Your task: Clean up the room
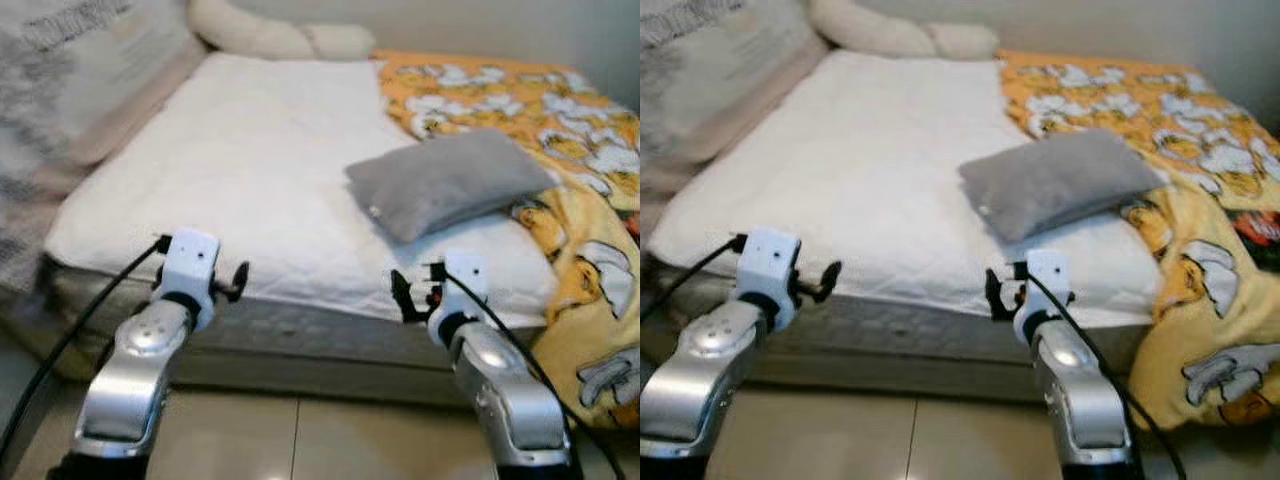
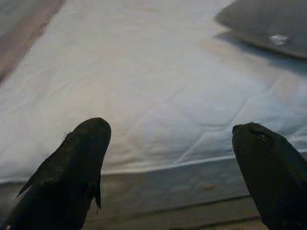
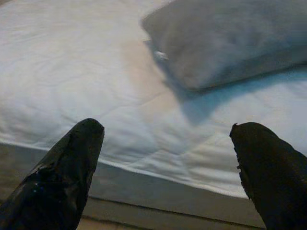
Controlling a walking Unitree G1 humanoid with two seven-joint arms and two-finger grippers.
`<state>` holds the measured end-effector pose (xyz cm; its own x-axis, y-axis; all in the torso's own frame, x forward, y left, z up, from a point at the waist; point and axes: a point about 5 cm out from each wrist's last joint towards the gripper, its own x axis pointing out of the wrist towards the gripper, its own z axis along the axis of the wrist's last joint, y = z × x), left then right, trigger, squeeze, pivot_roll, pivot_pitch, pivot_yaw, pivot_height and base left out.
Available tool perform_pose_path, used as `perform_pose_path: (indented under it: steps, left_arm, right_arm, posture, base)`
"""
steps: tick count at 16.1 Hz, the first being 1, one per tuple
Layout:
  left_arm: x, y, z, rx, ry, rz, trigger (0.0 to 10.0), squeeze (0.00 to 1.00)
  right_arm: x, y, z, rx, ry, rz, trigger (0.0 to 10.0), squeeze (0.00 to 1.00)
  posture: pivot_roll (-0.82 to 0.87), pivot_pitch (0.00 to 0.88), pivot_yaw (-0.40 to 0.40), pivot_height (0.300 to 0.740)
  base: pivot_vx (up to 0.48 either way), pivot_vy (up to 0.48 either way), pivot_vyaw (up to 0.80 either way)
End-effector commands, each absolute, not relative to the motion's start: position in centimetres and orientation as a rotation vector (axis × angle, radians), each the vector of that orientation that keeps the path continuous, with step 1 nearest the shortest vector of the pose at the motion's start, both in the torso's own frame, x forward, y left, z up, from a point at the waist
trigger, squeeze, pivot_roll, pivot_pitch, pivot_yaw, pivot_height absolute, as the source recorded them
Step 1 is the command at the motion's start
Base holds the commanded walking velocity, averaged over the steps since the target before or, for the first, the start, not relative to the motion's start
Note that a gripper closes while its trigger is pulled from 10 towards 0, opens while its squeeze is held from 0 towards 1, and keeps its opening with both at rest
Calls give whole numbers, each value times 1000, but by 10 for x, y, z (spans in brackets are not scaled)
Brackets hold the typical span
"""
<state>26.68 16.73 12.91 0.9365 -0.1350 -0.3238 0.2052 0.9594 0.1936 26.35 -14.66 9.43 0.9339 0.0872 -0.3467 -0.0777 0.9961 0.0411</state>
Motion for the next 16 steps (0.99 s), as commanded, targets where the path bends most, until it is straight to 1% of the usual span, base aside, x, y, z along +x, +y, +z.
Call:
perform_pose_path:
  steps: [1, 5, 8, 16]
  left_arm:
    - [268, 167, 132, 242, 300, -175, 10000, 0]
    - [268, 167, 132, 240, 302, -183, 10000, 0]
    - [268, 168, 132, 223, 298, -172, 10000, 0]
    - [272, 169, 136, 186, 280, -166, 10000, 0]
  right_arm:
    - [264, -149, 96, 30, 353, 74, 10000, 0]
    - [264, -148, 95, 32, 361, 74, 10000, 0]
    - [265, -149, 96, 35, 357, 72, 10000, 0]
    - [270, -149, 101, 22, 332, 72, 10000, 0]
  posture:
    - [-99, 0, -12, 740]
    - [-99, 0, -11, 740]
    - [-100, 0, -8, 740]
    - [-101, 0, -9, 740]
  base:
    - [262, 0, 0]
    - [264, 0, 0]
    - [264, 0, -796]
    - [265, 0, 0]
